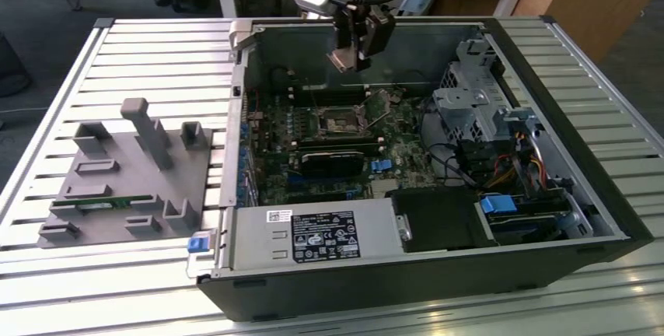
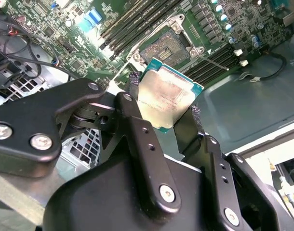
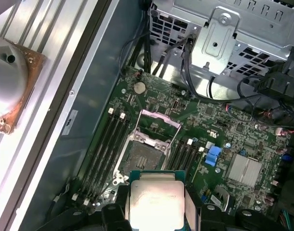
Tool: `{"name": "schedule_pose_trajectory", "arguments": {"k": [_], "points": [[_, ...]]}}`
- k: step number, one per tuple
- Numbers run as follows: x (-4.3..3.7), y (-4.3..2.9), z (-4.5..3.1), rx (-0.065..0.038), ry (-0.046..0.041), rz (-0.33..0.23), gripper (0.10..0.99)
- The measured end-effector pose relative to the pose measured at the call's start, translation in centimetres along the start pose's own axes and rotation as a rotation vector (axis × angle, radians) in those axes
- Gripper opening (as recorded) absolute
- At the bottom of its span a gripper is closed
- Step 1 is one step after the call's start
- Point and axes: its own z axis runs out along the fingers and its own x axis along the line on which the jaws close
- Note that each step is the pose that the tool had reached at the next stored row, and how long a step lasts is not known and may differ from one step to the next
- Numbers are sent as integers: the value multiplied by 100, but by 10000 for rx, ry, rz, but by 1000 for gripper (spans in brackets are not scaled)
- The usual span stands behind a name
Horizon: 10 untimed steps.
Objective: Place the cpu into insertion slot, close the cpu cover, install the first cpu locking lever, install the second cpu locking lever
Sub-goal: 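Place the cpu into insertion slot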
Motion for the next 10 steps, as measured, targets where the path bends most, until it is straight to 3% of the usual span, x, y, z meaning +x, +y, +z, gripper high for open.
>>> {"name": "schedule_pose_trajectory", "arguments": {"k": [10], "points": [[0, 0, 3, -8, -37, 427, 541]]}}
